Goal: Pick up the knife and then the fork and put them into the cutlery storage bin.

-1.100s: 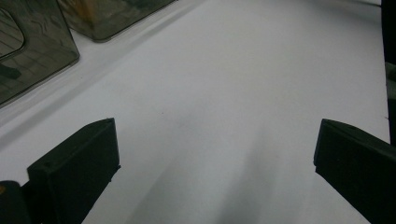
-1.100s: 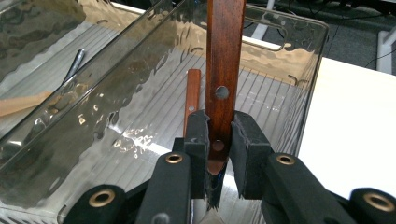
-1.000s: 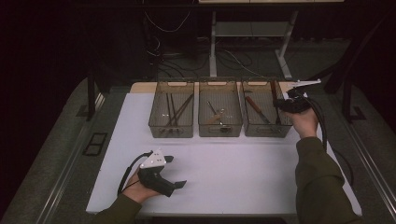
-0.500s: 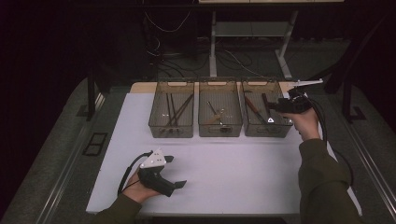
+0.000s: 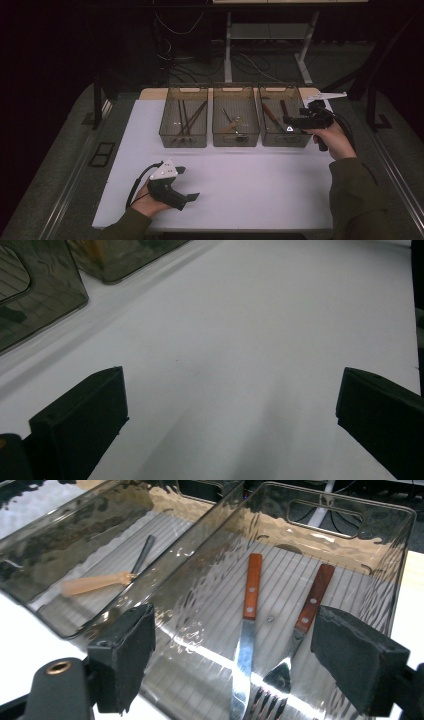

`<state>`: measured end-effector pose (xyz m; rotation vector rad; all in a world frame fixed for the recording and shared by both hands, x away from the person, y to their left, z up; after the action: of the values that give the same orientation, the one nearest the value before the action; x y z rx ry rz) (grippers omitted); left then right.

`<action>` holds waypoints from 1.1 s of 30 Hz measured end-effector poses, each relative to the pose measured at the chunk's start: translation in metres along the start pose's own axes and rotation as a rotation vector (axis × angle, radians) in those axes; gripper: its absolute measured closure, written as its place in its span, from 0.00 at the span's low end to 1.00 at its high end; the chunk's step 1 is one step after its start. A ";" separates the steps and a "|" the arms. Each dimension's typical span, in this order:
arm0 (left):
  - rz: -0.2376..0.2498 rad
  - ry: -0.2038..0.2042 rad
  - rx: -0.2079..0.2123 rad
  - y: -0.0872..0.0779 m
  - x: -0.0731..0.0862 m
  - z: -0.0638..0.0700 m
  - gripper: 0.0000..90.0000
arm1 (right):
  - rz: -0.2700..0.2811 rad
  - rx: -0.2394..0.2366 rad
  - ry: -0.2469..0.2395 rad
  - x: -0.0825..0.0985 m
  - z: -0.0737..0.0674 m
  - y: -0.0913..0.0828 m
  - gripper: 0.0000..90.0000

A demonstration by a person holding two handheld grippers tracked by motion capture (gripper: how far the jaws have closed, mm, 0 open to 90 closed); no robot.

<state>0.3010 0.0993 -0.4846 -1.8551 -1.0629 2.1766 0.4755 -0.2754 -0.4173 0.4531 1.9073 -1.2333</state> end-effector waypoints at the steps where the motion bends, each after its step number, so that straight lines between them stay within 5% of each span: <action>1: 0.002 -0.001 0.000 0.000 0.000 0.000 0.00 | 0.002 -0.005 -0.003 0.002 -0.002 -0.002 0.20; 14: 0.005 -0.010 -0.004 -0.001 0.000 -0.001 0.00 | 0.022 -0.076 -0.054 0.035 -0.033 -0.025 0.20; 18: 0.005 -0.010 -0.006 -0.001 0.000 -0.002 0.00 | 0.034 -0.091 -0.101 0.045 -0.045 -0.031 0.20; 33: 0.008 -0.003 -0.008 -0.003 -0.001 -0.001 0.00 | 0.050 -0.146 -0.154 0.083 -0.074 -0.039 0.20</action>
<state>0.3014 0.1015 -0.4827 -1.8624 -1.0680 2.1835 0.3671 -0.2386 -0.4443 0.3172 1.8284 -1.0576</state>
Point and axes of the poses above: each handheld gripper's, and its own axes: y roughly forward along the jaws, x roughly out of its underside, z roughly to its right, the point moved 8 cm from there along y, roughly forward along the jaws, and after that the axes turned 6 degrees about y, right-handed, at the moved point
